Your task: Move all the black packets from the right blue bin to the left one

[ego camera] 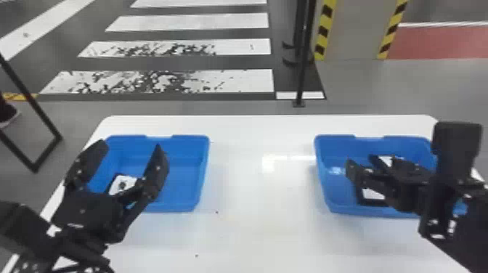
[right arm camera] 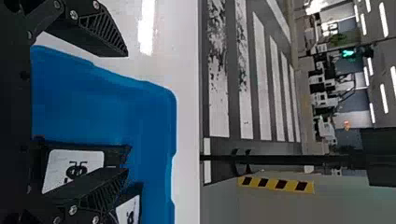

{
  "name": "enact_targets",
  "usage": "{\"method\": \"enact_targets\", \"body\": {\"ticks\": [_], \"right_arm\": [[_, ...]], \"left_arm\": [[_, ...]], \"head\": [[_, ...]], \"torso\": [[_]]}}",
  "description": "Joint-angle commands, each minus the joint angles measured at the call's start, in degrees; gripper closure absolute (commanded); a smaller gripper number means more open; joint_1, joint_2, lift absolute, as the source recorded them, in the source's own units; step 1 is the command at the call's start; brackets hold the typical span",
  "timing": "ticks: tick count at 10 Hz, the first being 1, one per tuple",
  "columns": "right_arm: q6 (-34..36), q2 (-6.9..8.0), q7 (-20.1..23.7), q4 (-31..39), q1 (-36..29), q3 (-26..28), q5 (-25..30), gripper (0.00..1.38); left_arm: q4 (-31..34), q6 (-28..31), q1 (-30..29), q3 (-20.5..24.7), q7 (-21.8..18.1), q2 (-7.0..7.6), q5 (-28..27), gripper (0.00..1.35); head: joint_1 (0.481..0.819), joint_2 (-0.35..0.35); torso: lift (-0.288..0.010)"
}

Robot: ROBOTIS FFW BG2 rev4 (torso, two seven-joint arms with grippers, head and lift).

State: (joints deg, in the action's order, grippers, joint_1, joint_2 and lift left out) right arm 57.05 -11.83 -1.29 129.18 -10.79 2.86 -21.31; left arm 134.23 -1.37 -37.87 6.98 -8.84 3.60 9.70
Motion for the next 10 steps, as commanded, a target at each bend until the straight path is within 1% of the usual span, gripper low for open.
{"method": "enact_targets", "body": {"ticks": [1, 2, 3, 5, 10], "right_arm": [[0.74, -0.13, 0.32, -8.18, 4.61, 0.0, 2.23, 0.16], [0.04, -0.39, 2.08, -13.1, 6.86, 0.11, 2.12, 0.16], [-0.1, -0.39, 3.14, -16.33, 7.98, 0.11, 1.21, 0.17], [-0.1, -0.3, 3.22, -18.3, 8.54, -0.23, 0.63, 0.17], [0.32, -0.13, 3.22, -21.25, 9.67, -0.57, 0.29, 0.17]], "left_arm": [[0.0, -0.32, 0.04, -0.01, -0.3, 0.09, 0.12, 0.13], [0.0, -1.31, -0.1, -0.01, -0.47, 0.09, 0.01, 0.13], [0.0, -1.59, -0.1, 0.11, -0.47, 0.09, 0.12, 0.13], [-0.28, -1.87, -0.1, 0.22, -0.56, 0.0, 0.24, 0.13], [-0.71, -4.12, -0.1, 0.22, -0.56, -0.08, 0.69, 0.13]], "head": [[0.695, 0.045], [0.695, 0.026], [0.695, 0.01], [0.695, 0.002], [0.695, 0.009]], "torso": [[-0.14], [-0.14], [-0.14], [-0.14], [-0.14]]}}
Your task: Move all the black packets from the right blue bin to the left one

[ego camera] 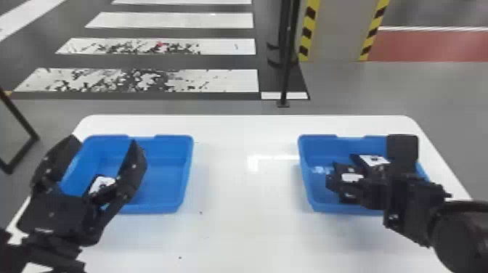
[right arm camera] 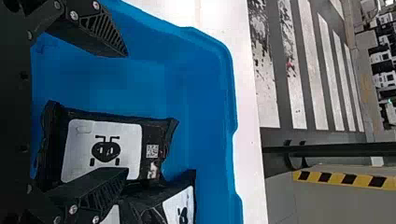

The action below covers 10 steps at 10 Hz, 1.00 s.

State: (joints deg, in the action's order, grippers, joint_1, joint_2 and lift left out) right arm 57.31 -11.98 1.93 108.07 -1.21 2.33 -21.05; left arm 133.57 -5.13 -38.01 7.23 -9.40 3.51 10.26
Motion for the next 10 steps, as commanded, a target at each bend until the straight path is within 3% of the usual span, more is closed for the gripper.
{"method": "enact_targets", "body": {"ticks": [1, 3, 6, 10], "right_arm": [[0.91, 0.12, -0.26, 0.0, 0.09, -0.05, 0.26, 0.17], [2.17, 0.12, -1.58, 0.7, -0.33, 0.07, 0.15, 0.17], [0.91, 0.12, -1.58, -1.27, 0.23, 0.07, -0.31, 0.34], [2.31, 0.12, -3.6, -2.82, 0.51, 0.3, -0.31, 0.34]], "left_arm": [[-0.04, -0.5, 0.05, -0.03, 0.0, 0.0, 0.13, 0.13], [-0.33, -1.34, 0.05, -0.03, 0.0, -0.09, 0.25, 0.13], [-0.89, -2.05, 0.19, -0.14, 0.0, -0.09, 0.36, 0.13], [-1.31, -2.19, 0.47, -0.14, -0.35, -0.09, 0.36, 0.14]], "head": [[0.695, 0.009], [0.695, 0.006], [0.695, 0.005], [0.695, -0.003]], "torso": [[-0.14], [-0.14], [-0.14], [-0.14]]}}
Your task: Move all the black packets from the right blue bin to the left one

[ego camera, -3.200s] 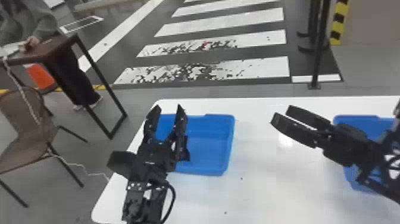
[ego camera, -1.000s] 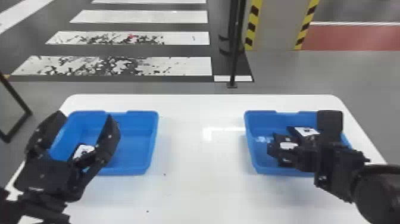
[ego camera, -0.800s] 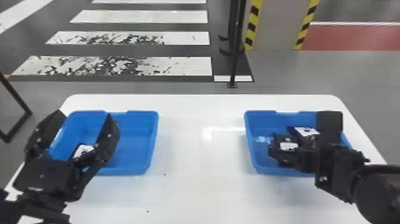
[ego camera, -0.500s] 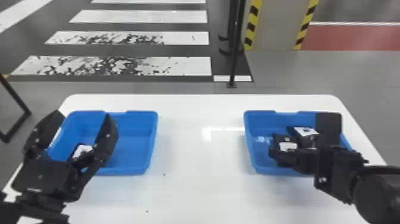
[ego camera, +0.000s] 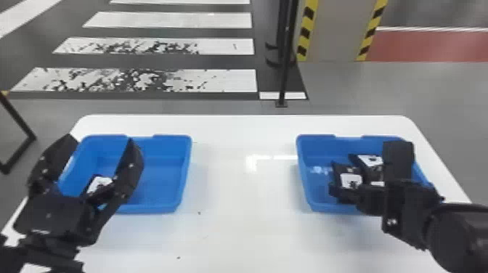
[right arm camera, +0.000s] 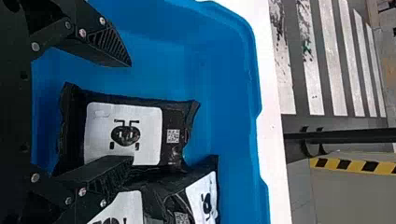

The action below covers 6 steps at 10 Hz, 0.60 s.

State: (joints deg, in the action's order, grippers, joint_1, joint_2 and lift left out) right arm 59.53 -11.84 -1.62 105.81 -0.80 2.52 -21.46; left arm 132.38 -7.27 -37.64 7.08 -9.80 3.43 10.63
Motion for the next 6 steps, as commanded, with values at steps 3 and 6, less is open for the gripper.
{"method": "enact_targets", "body": {"ticks": [3, 6], "right_arm": [[0.23, -0.02, -0.05, -2.81, 0.66, 0.79, -1.16, 0.57], [-0.05, -0.02, -0.05, -2.1, 0.38, 0.79, -2.53, 1.13]], "left_arm": [[-0.83, -1.03, 0.38, -0.11, -0.13, 0.0, 0.0, 0.14], [-1.25, -2.15, 0.38, 0.0, -0.13, -0.09, 0.11, 0.14]], "head": [[0.695, -0.015], [0.695, -0.013]], "torso": [[-0.14], [-0.14]]}}
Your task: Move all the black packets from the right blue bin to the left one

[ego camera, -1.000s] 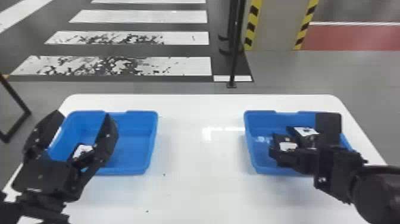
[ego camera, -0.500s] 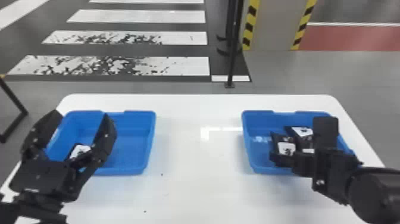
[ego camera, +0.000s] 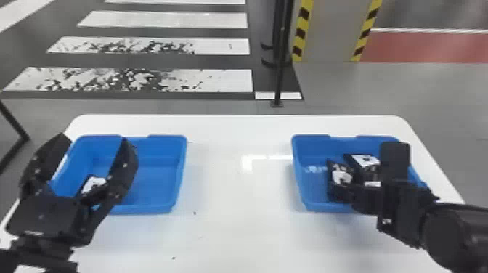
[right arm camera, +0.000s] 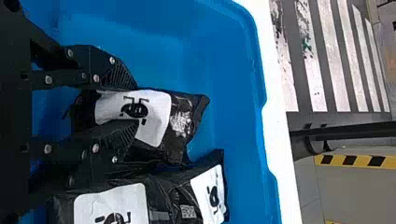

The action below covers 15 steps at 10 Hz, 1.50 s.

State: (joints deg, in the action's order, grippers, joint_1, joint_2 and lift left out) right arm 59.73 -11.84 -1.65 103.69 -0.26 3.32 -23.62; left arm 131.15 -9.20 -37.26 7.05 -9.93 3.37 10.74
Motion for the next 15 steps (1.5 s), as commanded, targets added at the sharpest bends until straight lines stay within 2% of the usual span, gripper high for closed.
{"method": "enact_targets", "body": {"ticks": [1, 3, 6, 7, 9, 11, 12, 14, 15], "right_arm": [[-1.8, 0.06, -0.02, -0.12, -0.73, 0.0, -1.75, 1.13], [-7.28, 0.06, 0.15, 0.72, -1.85, 0.0, -3.69, 1.15], [-15.02, -0.11, 5.25, 5.22, -3.82, 0.0, -6.55, 1.15], [-18.82, -0.29, 7.36, 7.19, -4.94, 0.0, -6.66, 1.15], [-30.63, -0.82, 16.5, 6.77, -4.8, 0.0, -8.61, 1.15], [-38.5, -1.26, 24.59, 5.08, -3.82, -1.03, -9.41, 1.15], [-39.91, -1.52, 27.22, 5.08, -3.82, -2.75, -9.52, 1.15], [-41.03, -2.4, 28.72, 7.33, -6.91, -8.23, -10.43, 1.15], [-41.32, -3.01, 28.72, 7.75, -7.48, -11.54, -11.23, 1.15]], "left_arm": [[-0.3, -0.93, 0.0, 0.15, 0.0, -0.11, 0.0, 0.14], [-0.72, -2.19, 0.0, 0.26, 0.0, -0.29, 0.0, 0.14], [-0.86, -5.43, 0.14, 0.6, 0.26, -0.64, -0.57, 0.14], [-0.86, -5.99, 0.14, 0.6, 0.35, -0.73, -0.46, 0.14], [-0.86, -5.29, 0.7, -0.42, 0.35, -0.55, 1.26, 0.13], [1.25, 3.29, 2.53, -2.94, -0.88, 0.5, 3.2, 0.13], [2.94, 6.38, 3.24, -3.28, -1.67, 0.59, 3.77, 0.13], [8.14, 13.98, 4.64, -2.82, -2.2, 1.03, 4.11, 0.13], [10.67, 17.07, 5.06, -2.71, -2.29, 1.21, 4.57, 0.13]], "head": [[0.695, -0.009], [0.695, 0.002], [0.695, 0.031], [0.695, 0.038], [0.695, 0.067], [0.695, 0.08], [0.68, 0.071], [0.659, 0.081], [0.659, 0.094]], "torso": [[-0.14], [-0.14], [-0.14], [-0.14], [-0.14], [-0.14], [-0.14], [-0.14], [-0.14]]}}
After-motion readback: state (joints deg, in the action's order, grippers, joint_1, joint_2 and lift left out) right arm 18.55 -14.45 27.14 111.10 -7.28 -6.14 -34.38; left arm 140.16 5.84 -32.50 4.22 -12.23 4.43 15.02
